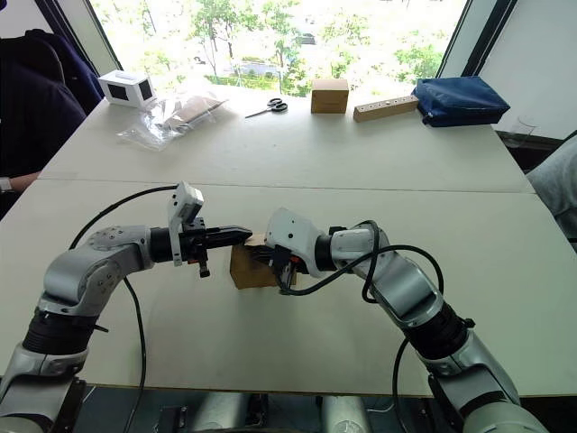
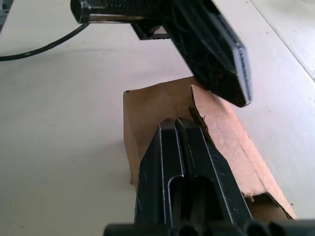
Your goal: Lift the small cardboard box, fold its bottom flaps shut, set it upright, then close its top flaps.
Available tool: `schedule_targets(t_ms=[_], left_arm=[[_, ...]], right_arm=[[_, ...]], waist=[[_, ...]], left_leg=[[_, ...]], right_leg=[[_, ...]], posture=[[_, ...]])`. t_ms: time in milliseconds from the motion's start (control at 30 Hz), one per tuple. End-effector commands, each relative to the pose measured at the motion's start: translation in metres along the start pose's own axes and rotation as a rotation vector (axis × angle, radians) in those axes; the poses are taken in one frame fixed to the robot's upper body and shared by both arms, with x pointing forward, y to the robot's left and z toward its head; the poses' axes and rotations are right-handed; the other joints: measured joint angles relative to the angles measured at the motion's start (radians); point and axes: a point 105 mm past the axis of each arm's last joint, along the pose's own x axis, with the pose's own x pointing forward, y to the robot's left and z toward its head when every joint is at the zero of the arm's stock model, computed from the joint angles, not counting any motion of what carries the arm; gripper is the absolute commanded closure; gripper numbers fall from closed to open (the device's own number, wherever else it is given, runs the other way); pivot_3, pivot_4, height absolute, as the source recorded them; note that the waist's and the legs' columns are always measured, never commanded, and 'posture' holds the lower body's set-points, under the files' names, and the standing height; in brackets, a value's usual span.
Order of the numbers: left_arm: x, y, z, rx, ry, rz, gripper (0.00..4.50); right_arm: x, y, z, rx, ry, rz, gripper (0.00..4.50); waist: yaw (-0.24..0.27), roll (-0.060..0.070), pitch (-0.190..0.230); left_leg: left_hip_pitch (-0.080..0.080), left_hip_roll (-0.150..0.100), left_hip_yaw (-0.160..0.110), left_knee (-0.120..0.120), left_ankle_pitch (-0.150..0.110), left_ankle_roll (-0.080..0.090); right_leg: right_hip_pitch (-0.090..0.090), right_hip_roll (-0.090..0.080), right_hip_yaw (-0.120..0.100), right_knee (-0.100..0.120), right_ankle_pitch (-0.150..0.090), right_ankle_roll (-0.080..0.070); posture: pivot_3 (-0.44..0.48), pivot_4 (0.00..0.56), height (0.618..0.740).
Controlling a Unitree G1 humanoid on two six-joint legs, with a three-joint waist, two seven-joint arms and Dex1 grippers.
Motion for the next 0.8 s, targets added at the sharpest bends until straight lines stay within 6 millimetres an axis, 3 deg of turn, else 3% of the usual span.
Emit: schedule_targets(t_ms=[33,300,467,600,800], left_arm=[[0.003,0.000,0.002,0.000,-0.025,0.016,4.46],[0.007,0.008,0.003,-0.012,-0.050,0.052,4.46],[0.008,0.006,0.002,-0.016,-0.052,0.045,4.46],[0.008,0.007,0.003,-0.024,-0.059,0.048,4.46],[0.008,0.007,0.004,-0.034,-0.065,0.055,4.46]], right_arm=[[-0.011,0.004,0.017,-0.042,-0.056,0.013,4.50],[-0.028,0.014,0.020,-0.031,-0.052,0.056,4.50],[-0.022,-0.004,0.012,-0.067,-0.004,-0.043,4.50],[-0.012,-0.002,0.001,-0.101,0.041,-0.037,4.50],[-0.009,0.001,-0.001,-0.115,0.043,-0.019,4.50]], waist=[[0.001,0.000,0.000],[-0.001,0.000,0.000],[-0.002,0.000,0.000],[-0.001,0.000,0.000],[-0.001,0.000,0.000]], left_leg=[[0.000,0.000,0.000,0.000,0.000,0.000],[0.000,0.000,0.000,0.000,0.000,0.000],[0.000,0.000,0.000,0.000,0.000,0.000],[0.000,0.000,0.000,0.000,0.000,0.000],[0.000,0.000,0.000,0.000,0.000,0.000]], right_leg=[[0.000,0.000,0.000,0.000,0.000,0.000],[0.000,0.000,0.000,0.000,0.000,0.000],[0.000,0.000,0.000,0.000,0.000,0.000],[0.000,0.000,0.000,0.000,0.000,0.000],[0.000,0.000,0.000,0.000,0.000,0.000]], posture=[[0.000,0.150,0.740],[0.000,0.150,0.740],[0.000,0.150,0.740],[0.000,0.150,0.740],[0.000,0.150,0.740]])
